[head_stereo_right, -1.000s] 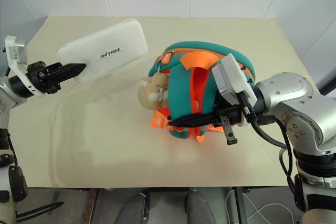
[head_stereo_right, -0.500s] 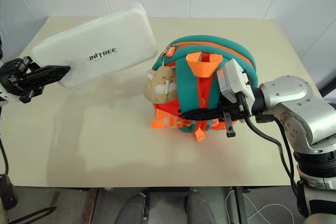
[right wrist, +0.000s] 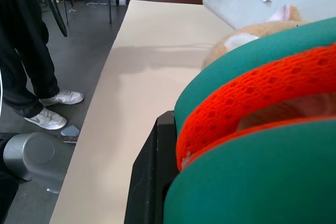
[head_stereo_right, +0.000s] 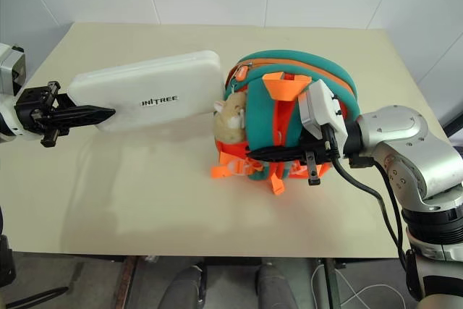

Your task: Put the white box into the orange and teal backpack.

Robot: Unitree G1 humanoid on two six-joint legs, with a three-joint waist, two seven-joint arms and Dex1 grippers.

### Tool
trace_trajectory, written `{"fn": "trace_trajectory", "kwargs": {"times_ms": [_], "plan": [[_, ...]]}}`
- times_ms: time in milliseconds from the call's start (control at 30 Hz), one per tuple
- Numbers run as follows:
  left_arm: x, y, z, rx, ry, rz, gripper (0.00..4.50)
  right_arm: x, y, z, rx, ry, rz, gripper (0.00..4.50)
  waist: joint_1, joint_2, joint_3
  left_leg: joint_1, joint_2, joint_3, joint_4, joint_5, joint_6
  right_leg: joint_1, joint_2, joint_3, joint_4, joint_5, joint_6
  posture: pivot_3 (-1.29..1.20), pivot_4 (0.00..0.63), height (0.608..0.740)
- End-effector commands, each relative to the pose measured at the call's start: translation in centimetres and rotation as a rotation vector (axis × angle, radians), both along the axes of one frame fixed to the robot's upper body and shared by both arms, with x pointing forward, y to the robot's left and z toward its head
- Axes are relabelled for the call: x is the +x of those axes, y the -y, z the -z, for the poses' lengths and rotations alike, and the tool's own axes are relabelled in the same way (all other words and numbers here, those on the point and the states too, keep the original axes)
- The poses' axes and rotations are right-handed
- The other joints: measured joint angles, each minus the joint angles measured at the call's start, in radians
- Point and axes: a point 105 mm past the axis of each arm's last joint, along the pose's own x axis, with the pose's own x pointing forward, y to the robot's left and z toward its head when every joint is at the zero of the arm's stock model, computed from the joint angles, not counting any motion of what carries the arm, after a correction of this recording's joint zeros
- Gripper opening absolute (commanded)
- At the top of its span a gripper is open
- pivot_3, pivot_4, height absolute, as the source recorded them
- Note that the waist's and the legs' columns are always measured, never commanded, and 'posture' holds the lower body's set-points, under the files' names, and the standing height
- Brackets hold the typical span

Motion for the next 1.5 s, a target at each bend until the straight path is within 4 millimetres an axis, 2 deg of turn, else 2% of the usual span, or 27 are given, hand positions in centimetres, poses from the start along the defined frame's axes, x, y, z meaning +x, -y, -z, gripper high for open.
{"fn": "trace_trajectory", "kwargs": {"times_ms": [33,233,367,633,800,1067,1200,1367,1500], "plan": [[0.0,0.6,-0.5,0.09,0.035,0.044,1.26,-0.3,0.1,-0.5,0.002,0.053,-0.015,0.0,0.002,0.0,0.0,0.0,0.0,0.0,0.0,0.0,0.0,0.0,0.0,-0.001,0.0,0.0,0.0,0.0,0.15,0.74],[1.0,1.2,-0.5,0.193,0.041,0.063,1.24,-1.1,0.4,0.0,-0.034,0.071,-0.082,0.0,0.006,0.0,0.0,0.0,0.0,-0.001,0.001,0.0,0.0,0.001,0.0,-0.001,0.0,0.0,0.0,0.0,0.15,0.74],[2.1,1.4,-0.5,0.285,0.074,0.044,1.24,-0.4,1.0,0.9,-0.094,0.096,-0.062,0.0,0.016,0.0,0.0,0.0,-0.001,-0.001,0.003,0.0,0.0,0.001,0.0,-0.001,0.0,0.0,0.0,0.0,0.15,0.74],[3.2,2.5,-0.8,0.383,0.156,0.073,1.24,-0.3,0.6,1.1,-0.076,0.101,-0.061,0.0,0.023,0.0,0.0,0.0,-0.001,-0.001,0.003,0.0,0.0,0.002,0.0,-0.001,0.001,0.0,0.001,0.0,0.15,0.74],[3.5,2.9,-2.6,0.328,0.216,0.067,1.24,-0.4,0.7,0.9,-0.068,0.107,-0.058,0.0,0.022,0.0,0.0,-0.001,-0.001,-0.002,0.004,0.0,0.0,0.002,0.0,-0.001,0.001,0.0,0.001,0.0,0.15,0.74],[4.2,2.1,-5.0,0.241,0.271,0.005,1.24,-2.5,0.0,0.0,-0.022,0.121,-0.194,0.0,0.018,0.0,0.001,-0.001,-0.001,-0.002,0.003,0.0,0.001,0.001,0.0,-0.001,0.001,0.0,0.001,0.0,0.15,0.74],[3.8,1.9,-7.5,0.161,0.313,-0.001,1.24,-4.3,-1.1,-1.3,0.017,0.15,-0.334,0.0,0.015,0.0,0.004,-0.001,-0.001,-0.002,0.004,-0.001,0.001,0.001,0.0,-0.002,0.001,-0.001,0.002,0.0,0.15,0.74],[2.7,2.0,-8.0,0.126,0.289,0.056,1.24,-5.4,-1.6,-2.2,0.041,0.154,-0.428,0.0,0.01,0.001,0.004,-0.001,-0.001,-0.002,0.003,0.0,0.001,0.001,0.0,-0.002,0.001,-0.001,0.002,0.0,0.15,0.74],[1.9,2.0,-8.0,0.112,0.263,0.083,1.23,-5.4,-1.4,-2.2,0.041,0.139,-0.446,0.0,0.006,0.001,0.004,-0.001,-0.001,-0.002,0.003,0.0,0.001,0.001,0.0,-0.002,0.001,-0.001,0.002,0.0,0.15,0.74]]}}
